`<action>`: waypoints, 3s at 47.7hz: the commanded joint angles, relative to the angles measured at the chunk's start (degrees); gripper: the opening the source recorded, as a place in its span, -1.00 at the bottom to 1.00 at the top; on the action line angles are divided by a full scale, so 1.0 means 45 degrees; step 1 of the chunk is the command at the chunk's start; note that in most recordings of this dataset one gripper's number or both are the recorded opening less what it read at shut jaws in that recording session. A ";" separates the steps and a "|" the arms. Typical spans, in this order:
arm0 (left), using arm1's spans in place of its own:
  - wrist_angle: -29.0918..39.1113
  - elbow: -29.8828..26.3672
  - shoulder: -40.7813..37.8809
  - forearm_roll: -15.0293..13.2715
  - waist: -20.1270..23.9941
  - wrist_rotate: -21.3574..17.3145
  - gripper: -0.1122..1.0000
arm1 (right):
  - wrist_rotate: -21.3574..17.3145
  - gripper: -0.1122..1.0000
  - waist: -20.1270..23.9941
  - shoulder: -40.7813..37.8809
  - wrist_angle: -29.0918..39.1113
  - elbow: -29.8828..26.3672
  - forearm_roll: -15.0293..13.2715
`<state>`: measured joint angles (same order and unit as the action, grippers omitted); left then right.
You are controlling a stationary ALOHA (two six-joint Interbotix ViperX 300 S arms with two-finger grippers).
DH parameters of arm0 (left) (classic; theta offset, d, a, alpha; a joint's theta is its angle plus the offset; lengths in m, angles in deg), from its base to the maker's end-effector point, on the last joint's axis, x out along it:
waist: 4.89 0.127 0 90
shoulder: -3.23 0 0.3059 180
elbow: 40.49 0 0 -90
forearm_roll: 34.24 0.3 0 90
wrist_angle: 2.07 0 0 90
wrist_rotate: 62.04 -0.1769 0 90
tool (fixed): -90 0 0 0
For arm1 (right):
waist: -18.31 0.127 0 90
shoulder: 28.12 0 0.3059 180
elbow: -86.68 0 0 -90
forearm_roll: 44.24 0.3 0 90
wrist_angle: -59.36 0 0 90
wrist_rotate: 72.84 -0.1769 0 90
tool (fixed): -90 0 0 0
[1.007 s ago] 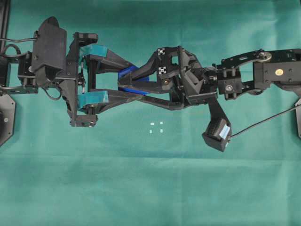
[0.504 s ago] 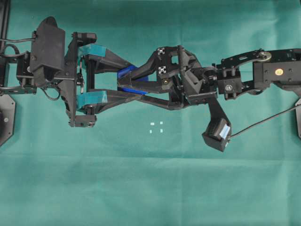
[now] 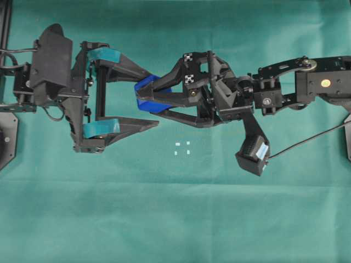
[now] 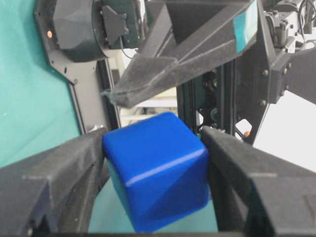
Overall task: Handover the blue block to the right arm after grasping it with the left arm, then place it in the designated position.
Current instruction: 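Pull the cube away from the left gripper with the right gripper, then hold the cube in the right gripper above the table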
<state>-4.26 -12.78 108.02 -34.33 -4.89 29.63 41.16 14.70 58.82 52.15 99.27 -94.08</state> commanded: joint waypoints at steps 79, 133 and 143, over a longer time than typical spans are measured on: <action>0.0488 0.0488 0.1289 0.0020 -0.0137 -0.0078 1.00 | -1.1914 0.23 0.0254 0.2539 0.0215 0.1484 0.1680; 0.0488 0.0469 0.1270 0.0020 -0.0137 -0.0078 1.00 | -1.3789 0.20 0.0312 0.2656 0.0977 0.1465 0.1699; 0.0488 0.0469 0.1270 0.0020 -0.0137 -0.0059 1.00 | -1.3789 0.20 0.0312 0.2637 0.0996 0.1465 0.1699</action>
<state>-1.80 -9.71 113.47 -34.33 -5.33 29.28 -20.80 15.93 69.72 56.72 107.27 -86.69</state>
